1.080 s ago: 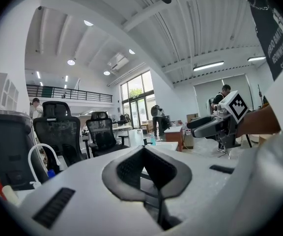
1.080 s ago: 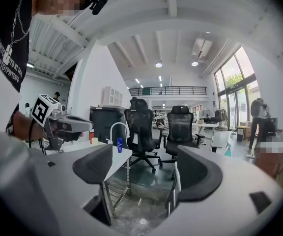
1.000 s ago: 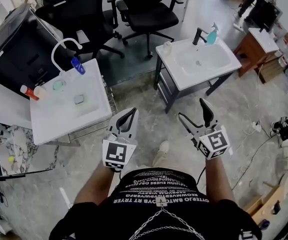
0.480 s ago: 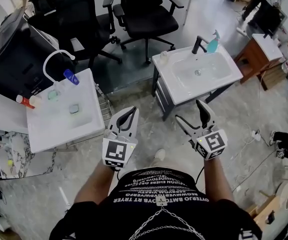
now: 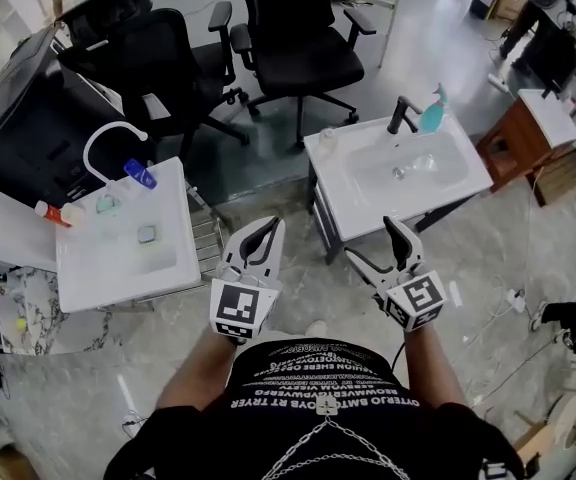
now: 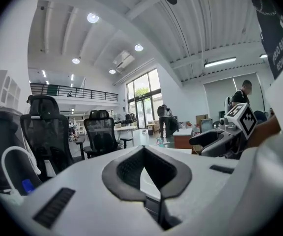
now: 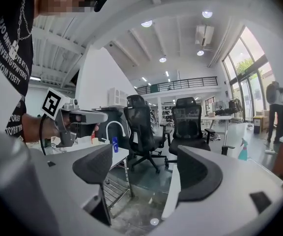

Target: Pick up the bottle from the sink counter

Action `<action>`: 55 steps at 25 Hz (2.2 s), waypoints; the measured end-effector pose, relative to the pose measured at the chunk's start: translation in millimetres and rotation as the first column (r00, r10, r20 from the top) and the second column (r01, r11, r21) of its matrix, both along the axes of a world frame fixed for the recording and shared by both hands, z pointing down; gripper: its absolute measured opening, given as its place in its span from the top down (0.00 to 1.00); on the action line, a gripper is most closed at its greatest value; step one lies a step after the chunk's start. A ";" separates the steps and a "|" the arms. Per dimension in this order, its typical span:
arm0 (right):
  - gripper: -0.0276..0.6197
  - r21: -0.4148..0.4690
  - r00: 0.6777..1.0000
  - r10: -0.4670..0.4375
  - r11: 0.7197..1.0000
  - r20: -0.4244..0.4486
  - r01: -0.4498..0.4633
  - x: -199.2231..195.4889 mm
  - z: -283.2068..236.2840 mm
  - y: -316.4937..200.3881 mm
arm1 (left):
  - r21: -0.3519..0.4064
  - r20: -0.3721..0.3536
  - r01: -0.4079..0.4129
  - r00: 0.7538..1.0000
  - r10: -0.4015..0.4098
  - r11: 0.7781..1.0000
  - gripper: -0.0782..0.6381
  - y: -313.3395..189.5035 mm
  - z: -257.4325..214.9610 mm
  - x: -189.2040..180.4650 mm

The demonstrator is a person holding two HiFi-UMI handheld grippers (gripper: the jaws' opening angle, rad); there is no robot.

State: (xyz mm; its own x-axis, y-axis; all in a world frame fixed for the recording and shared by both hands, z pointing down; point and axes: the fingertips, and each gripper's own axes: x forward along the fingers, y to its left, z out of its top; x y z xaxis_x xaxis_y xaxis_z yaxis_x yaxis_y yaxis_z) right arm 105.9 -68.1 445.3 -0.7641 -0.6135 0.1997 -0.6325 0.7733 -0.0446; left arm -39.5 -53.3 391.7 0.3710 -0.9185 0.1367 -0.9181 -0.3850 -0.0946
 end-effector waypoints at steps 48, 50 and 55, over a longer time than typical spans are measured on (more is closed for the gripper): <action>0.37 -0.027 0.992 0.124 0.992 0.018 -0.124 -66.4 -8.7 -291.8 | -0.020 -0.020 -0.145 0.989 0.145 0.989 0.88 -315.6 13.1 -63.0; 0.37 -0.028 0.991 0.134 0.991 0.008 -0.134 -72.2 -6.4 -302.7 | -0.017 -0.021 -0.155 0.988 0.154 0.988 0.88 -326.3 13.8 -68.5; 0.37 -0.026 0.991 0.134 0.991 -0.031 -0.134 -86.8 7.2 -323.1 | -0.023 -0.027 -0.175 0.984 0.175 0.984 0.88 -350.3 19.5 -75.2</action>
State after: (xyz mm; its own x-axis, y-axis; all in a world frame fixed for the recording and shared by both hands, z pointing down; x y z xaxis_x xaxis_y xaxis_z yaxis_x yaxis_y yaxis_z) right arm 19.1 -391.2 452.5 -0.6689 -0.7038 0.2393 -0.7317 0.6802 -0.0444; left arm -114.7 -403.6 411.2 0.5295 -0.8354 0.1473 -0.8382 -0.5420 -0.0606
